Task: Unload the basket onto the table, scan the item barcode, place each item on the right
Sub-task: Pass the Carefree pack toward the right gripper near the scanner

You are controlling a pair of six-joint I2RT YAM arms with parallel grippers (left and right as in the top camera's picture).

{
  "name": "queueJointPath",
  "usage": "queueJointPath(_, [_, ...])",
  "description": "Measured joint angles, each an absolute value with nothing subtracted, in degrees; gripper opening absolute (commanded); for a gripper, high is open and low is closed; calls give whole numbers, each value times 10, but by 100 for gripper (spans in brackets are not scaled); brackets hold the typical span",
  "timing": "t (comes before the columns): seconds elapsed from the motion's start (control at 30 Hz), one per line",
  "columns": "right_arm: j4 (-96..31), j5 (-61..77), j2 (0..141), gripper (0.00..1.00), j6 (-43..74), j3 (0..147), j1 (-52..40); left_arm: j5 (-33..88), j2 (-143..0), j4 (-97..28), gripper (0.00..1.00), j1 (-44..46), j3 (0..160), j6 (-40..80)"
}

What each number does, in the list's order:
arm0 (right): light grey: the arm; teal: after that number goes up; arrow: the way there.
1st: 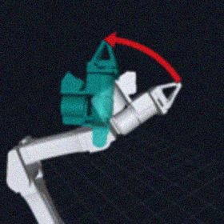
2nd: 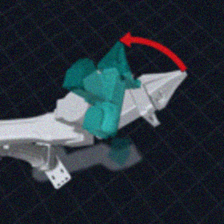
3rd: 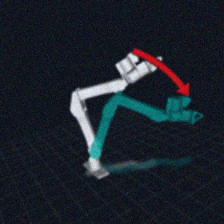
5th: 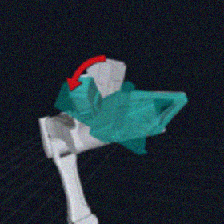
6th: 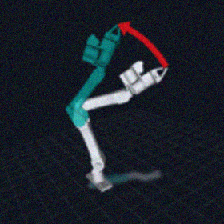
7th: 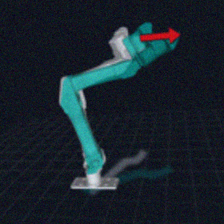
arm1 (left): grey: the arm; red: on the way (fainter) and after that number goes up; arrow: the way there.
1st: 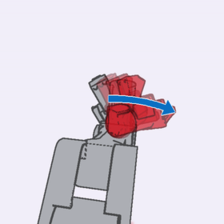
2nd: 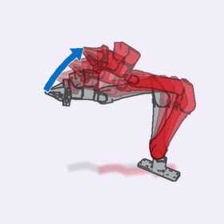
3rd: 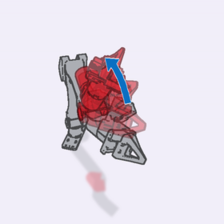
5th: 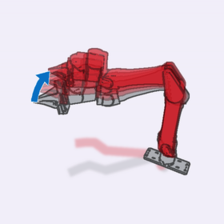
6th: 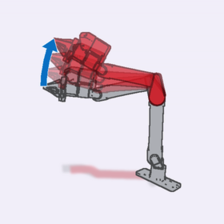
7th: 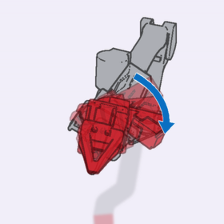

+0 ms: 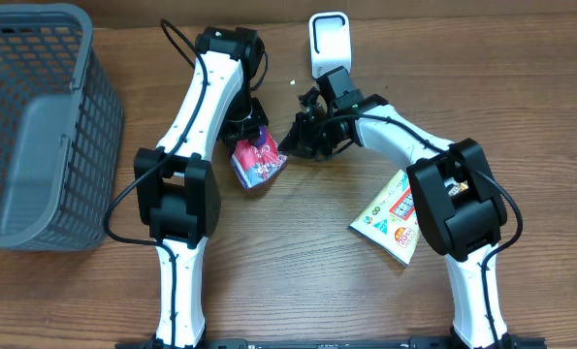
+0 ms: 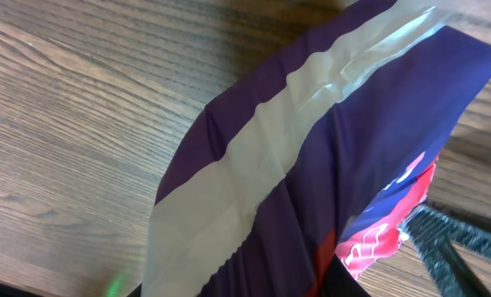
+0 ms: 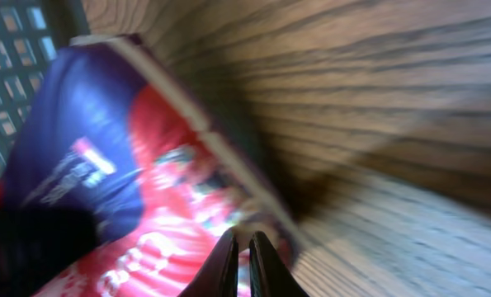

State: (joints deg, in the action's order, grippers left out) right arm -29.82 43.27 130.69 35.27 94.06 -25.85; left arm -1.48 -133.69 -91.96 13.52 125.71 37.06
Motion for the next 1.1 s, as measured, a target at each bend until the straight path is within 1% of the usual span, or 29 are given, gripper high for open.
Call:
queueJointPath(0.17, [-300,430,1308,9,359,941,-254,-6,-1337,-935,11,135,1299,356])
queueJointPath(0.3, [-295,425,1308,9,368,941,-256,9,-1337,-937,12,135,1314,340])
queueJointPath(0.53, [-292,415,1309,10,383,941,-260,11,-1337,-933,24,143,1314,332])
queueJointPath(0.67, [-289,400,1313,12,388,939,-261,37,-1337,-921,38,153,1320,314])
queueJointPath(0.73, [-285,395,1319,15,389,935,-264,69,-1337,-914,55,157,1327,301])
queueJointPath(0.77, [-285,395,1323,18,389,933,-267,88,-1337,-911,68,159,1332,296])
queueJointPath(0.8, [-283,399,1326,20,390,932,-270,108,-1337,-908,73,161,1336,289])
queueJointPath(0.9, [-277,408,1327,21,390,932,-284,158,-1337,-905,72,169,1346,267])
queueJointPath(1.0, [-279,415,1328,21,387,933,-289,176,-1337,-910,72,173,1358,257])
queueJointPath(1.1, [-295,423,1327,27,376,934,-276,190,-1337,-913,72,172,1363,251])
